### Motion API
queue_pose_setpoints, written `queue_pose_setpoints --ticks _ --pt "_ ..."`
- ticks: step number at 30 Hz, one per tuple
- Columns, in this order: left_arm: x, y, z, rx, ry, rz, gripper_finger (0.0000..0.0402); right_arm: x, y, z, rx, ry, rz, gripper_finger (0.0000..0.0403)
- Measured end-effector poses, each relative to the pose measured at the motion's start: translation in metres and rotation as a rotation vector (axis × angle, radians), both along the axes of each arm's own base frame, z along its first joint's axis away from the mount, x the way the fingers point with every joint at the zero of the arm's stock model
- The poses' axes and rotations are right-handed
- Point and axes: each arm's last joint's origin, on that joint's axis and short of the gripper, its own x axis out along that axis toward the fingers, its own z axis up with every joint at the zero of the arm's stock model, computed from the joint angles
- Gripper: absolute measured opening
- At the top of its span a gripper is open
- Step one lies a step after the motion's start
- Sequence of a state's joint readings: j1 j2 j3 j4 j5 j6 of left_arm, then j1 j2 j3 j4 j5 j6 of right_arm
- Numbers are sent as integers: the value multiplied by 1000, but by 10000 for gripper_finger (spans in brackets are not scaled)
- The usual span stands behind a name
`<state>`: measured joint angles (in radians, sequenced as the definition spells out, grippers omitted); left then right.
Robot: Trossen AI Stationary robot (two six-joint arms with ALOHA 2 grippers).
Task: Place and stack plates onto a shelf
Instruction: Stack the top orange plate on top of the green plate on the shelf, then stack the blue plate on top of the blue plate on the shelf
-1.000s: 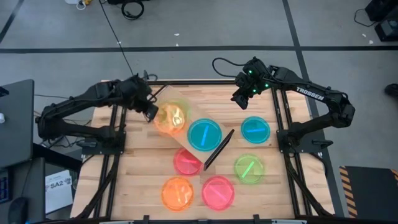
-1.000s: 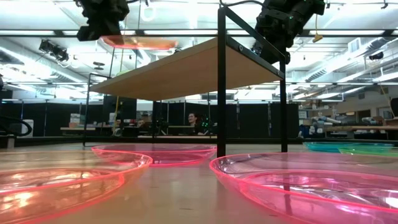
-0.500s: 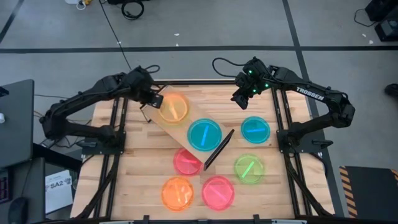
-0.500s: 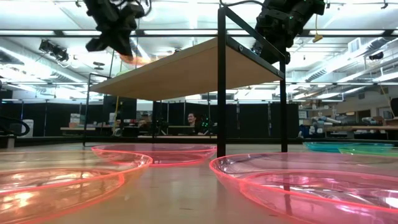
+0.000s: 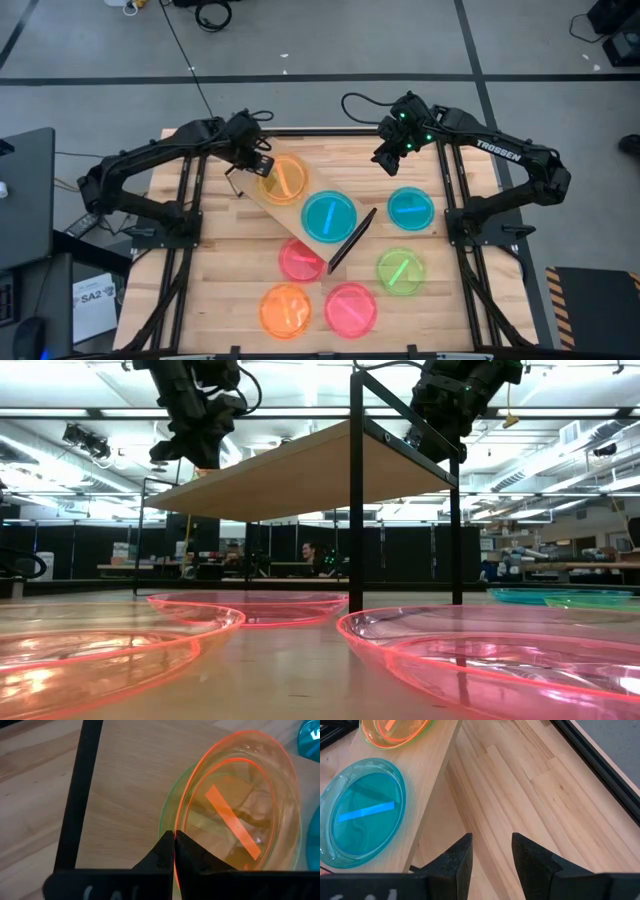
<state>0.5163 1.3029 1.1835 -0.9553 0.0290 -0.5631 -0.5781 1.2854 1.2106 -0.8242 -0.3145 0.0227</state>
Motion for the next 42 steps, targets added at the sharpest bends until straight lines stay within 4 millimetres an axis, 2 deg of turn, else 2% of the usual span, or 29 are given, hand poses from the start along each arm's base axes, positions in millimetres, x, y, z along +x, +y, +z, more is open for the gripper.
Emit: queue_pose_setpoints --ticks 19,35,42 --pt "0 0 0 3 1 1 22 0 0 0 -5 3 -4 144" --pt "0 0 0 2 2 1 137 0 0 0 -5 3 -5 144" --pt "0 0 0 3 2 0 164 0 0 0 -5 3 -4 144"
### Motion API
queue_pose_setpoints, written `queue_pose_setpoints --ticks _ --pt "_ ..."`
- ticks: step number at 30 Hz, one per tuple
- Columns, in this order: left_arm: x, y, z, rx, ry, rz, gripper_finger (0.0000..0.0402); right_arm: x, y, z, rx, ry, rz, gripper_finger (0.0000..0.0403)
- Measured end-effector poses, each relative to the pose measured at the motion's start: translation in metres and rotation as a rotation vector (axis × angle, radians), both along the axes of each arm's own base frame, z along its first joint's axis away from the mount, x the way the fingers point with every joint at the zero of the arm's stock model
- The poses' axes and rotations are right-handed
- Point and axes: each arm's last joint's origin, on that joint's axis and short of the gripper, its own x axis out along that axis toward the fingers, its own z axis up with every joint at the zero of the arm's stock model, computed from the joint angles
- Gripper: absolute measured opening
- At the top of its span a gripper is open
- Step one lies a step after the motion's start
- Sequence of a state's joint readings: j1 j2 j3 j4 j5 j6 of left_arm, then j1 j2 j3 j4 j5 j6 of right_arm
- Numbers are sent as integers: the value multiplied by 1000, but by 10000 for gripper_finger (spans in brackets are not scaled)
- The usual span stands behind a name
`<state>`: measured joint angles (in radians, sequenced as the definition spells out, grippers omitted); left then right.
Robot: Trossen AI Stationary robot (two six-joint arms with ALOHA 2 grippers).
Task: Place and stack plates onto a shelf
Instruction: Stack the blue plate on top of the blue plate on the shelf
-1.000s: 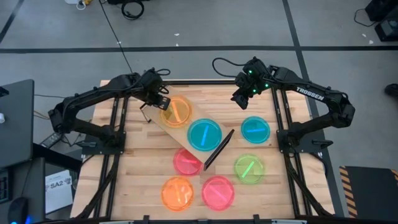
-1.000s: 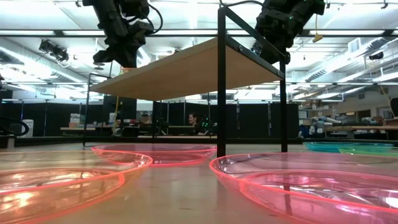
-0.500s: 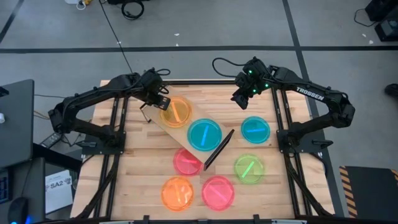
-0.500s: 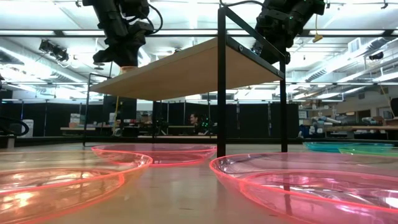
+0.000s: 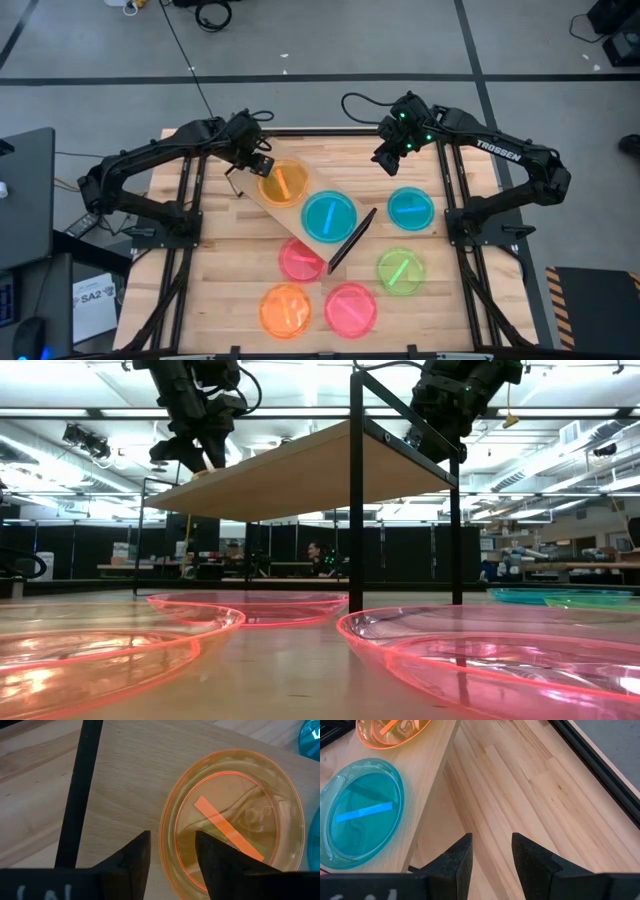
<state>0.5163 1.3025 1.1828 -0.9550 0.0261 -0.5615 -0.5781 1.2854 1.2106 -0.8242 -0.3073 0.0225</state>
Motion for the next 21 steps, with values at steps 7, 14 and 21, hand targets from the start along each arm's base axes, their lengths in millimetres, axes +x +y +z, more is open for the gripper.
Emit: queue_pose_setpoints --ticks 7,14,21 --pt "0 0 0 0 -1 -1 165 0 0 0 0 0 0 144" --pt "0 0 0 -1 -2 0 165 0 0 0 0 0 0 144" --pt "-1 -1 2 3 -8 -1 165 0 0 0 0 0 -1 144"
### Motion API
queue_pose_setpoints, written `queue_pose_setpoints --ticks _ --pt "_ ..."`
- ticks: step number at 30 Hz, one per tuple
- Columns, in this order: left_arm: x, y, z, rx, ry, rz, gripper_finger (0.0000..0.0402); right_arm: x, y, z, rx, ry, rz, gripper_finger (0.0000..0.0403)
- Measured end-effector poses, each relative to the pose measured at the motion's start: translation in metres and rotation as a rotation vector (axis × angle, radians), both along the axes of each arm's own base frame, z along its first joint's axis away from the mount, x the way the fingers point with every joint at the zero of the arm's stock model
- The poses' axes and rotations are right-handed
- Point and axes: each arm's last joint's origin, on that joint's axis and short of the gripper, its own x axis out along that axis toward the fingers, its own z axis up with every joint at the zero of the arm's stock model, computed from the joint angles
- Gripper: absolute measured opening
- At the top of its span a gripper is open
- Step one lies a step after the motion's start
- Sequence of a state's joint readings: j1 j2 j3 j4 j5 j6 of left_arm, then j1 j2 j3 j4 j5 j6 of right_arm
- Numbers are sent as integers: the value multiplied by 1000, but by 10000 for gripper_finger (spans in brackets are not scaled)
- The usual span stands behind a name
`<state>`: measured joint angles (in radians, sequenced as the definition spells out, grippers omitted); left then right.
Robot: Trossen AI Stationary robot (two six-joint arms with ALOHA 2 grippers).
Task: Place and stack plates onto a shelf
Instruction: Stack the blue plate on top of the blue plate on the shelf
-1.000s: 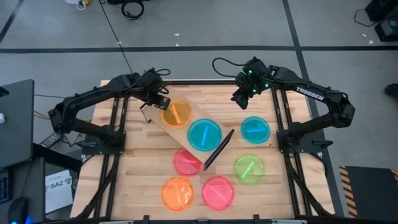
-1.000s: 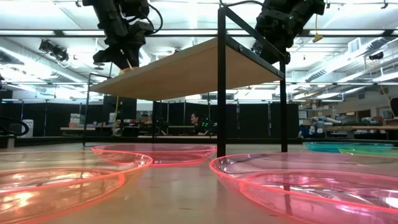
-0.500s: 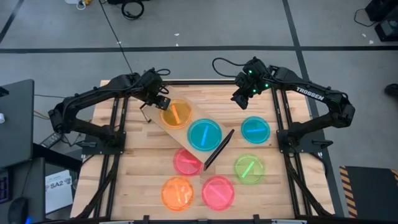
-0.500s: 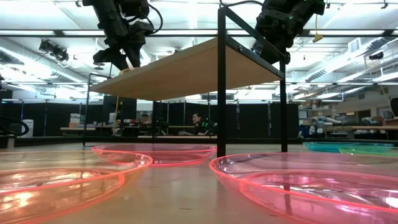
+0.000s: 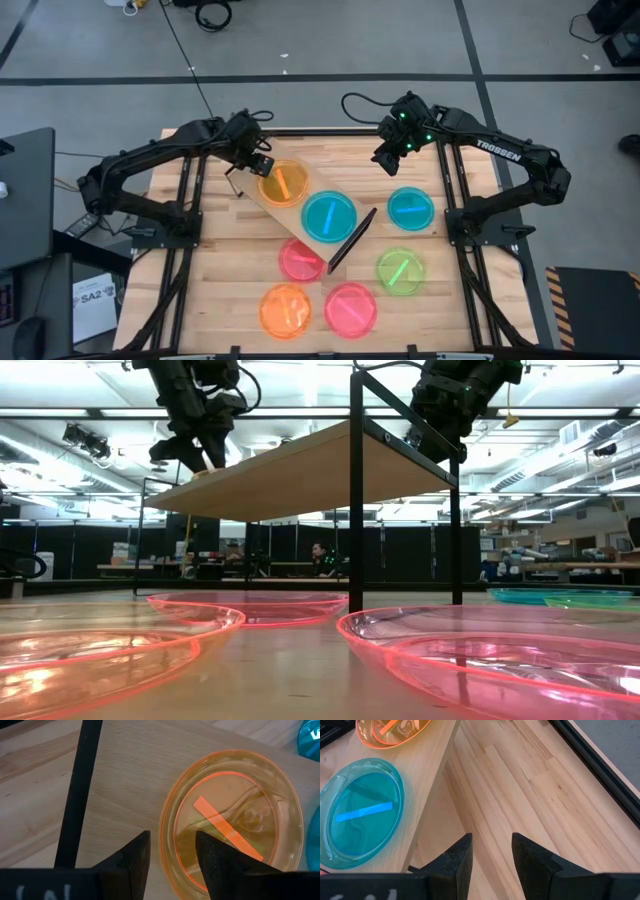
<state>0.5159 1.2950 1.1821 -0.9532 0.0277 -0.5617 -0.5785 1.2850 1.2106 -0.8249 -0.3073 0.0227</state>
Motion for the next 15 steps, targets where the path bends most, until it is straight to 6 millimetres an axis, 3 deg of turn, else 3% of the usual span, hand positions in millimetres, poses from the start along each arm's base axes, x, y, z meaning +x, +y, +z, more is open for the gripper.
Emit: queue_pose_setpoints --ticks 6,15 --pt "-9 -12 14 36 -55 -31 165 0 0 0 0 1 0 144" --pt "-18 -55 36 91 -148 -186 165 0 0 0 -6 6 11 144"
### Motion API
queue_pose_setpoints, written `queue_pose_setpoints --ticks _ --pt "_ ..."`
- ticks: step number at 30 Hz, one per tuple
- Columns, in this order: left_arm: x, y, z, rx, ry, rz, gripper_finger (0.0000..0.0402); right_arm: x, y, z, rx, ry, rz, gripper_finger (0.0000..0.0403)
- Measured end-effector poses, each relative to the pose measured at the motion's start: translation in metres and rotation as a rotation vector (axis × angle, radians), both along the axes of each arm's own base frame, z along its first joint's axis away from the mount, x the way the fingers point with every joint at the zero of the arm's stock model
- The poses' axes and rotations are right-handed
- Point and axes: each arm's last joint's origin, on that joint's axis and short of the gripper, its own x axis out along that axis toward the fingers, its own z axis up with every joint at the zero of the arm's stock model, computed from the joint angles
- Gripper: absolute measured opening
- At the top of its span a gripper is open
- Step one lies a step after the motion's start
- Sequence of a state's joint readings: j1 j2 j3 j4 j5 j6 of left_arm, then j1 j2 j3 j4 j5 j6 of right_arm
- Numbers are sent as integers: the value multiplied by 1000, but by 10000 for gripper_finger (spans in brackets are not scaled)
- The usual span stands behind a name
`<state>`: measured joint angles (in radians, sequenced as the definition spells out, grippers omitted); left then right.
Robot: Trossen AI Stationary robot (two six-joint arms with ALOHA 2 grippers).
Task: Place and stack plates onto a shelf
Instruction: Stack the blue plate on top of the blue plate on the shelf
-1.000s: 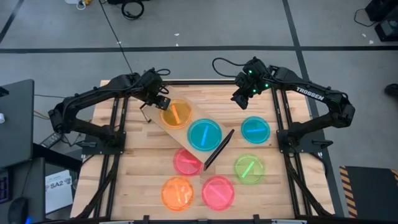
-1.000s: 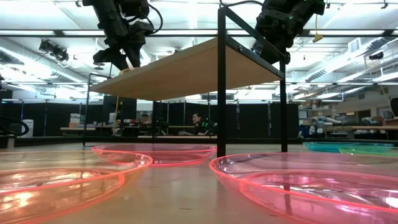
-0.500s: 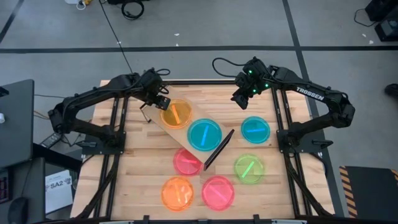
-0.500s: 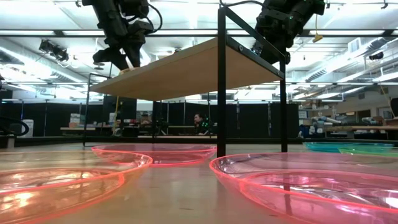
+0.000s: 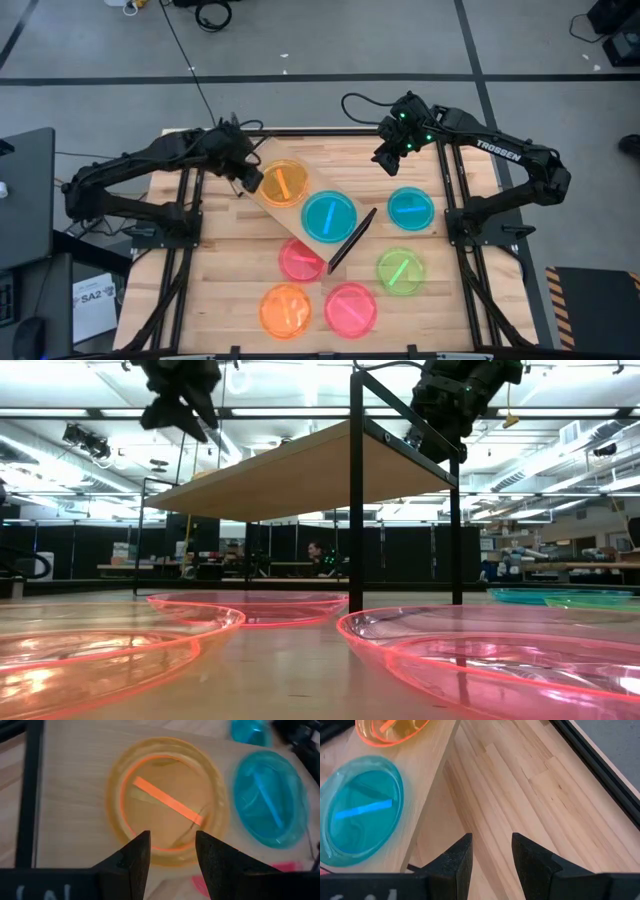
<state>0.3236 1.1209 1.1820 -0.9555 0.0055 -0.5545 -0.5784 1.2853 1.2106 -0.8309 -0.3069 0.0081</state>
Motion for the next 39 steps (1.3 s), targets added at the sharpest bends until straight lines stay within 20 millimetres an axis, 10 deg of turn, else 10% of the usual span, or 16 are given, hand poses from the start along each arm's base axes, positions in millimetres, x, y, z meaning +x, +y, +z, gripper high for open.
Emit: queue_pose_setpoints --ticks 18,39 --pt "6 -91 8 201 -60 -239 165 -23 10 -18 -48 322 118 144" --pt "6 -108 11 204 -117 -310 165 -43 11 -100 25 462 185 144"
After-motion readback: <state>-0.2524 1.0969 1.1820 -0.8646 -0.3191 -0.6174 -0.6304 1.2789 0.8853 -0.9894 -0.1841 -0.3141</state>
